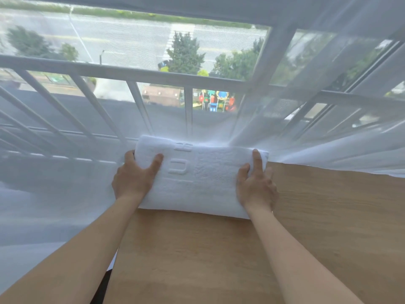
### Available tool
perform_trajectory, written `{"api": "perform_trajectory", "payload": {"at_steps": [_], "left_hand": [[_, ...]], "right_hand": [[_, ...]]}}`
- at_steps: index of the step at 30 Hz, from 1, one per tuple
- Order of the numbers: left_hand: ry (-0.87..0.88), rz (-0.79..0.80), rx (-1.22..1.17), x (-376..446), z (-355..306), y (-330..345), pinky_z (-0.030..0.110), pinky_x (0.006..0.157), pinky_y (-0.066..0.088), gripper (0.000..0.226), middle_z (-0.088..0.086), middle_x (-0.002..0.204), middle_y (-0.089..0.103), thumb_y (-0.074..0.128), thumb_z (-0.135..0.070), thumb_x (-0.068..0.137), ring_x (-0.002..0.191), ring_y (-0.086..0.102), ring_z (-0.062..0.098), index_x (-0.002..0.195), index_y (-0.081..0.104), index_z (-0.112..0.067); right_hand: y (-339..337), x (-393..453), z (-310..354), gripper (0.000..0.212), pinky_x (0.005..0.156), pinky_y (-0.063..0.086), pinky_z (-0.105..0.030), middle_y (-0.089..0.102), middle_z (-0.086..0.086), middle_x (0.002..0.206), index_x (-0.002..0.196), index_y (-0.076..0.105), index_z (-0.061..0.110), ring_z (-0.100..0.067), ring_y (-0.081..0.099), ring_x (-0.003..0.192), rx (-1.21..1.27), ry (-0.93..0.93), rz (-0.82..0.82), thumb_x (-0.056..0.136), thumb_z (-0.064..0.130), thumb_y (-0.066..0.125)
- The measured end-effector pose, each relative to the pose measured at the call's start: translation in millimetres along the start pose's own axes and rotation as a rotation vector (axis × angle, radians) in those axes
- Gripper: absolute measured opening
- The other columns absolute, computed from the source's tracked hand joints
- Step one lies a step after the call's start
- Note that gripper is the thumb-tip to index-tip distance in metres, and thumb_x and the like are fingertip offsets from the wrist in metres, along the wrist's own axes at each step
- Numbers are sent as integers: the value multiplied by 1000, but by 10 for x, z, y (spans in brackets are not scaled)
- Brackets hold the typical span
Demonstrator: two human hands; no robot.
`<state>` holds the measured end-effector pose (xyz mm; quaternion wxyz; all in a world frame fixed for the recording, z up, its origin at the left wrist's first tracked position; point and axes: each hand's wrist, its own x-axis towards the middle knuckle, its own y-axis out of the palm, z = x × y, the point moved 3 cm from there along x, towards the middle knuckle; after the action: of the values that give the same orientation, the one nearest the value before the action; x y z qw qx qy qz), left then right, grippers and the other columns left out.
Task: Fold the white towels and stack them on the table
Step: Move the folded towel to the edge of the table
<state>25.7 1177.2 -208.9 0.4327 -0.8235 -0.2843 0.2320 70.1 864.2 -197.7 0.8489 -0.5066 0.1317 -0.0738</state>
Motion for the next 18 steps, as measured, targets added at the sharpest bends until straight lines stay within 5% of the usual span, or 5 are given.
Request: {"api": "perform_trajectory", "payload": {"at_steps": [4,8,12,18], "left_hand": [[235,-43,37,-179,-148,-84,50,114,31,69,8,160,36,45,-56,96,146,34,29,154,27,-24],[678,130,232,-411,-504,8,38,126,1,65,3,168,17,17,-53,99,156,5,18,158,28,-28],[764,227,348,-562,-731,241,41,126,-2,72,-2,169,7,5,-67,93,156,-1,19,159,16,-38],[743,178,345,-453,-692,296,40,126,2,70,-3,169,11,21,-70,94,156,3,17,158,18,-42]], "right_hand": [[-101,-51,53,55,106,30,-52,24,-13,154,155,12,46,-37,39,130,-184,5,54,101,55,15],[-55,-229,405,59,119,-7,-52,-5,-2,168,158,10,40,-31,-3,153,-311,-410,62,101,57,7],[179,-362,541,67,123,-4,-50,9,1,168,158,14,39,-23,1,155,-296,-553,139,95,58,1],[233,-274,458,66,124,2,-48,18,1,167,157,22,35,-20,9,154,-258,-526,58,97,61,14]]}}
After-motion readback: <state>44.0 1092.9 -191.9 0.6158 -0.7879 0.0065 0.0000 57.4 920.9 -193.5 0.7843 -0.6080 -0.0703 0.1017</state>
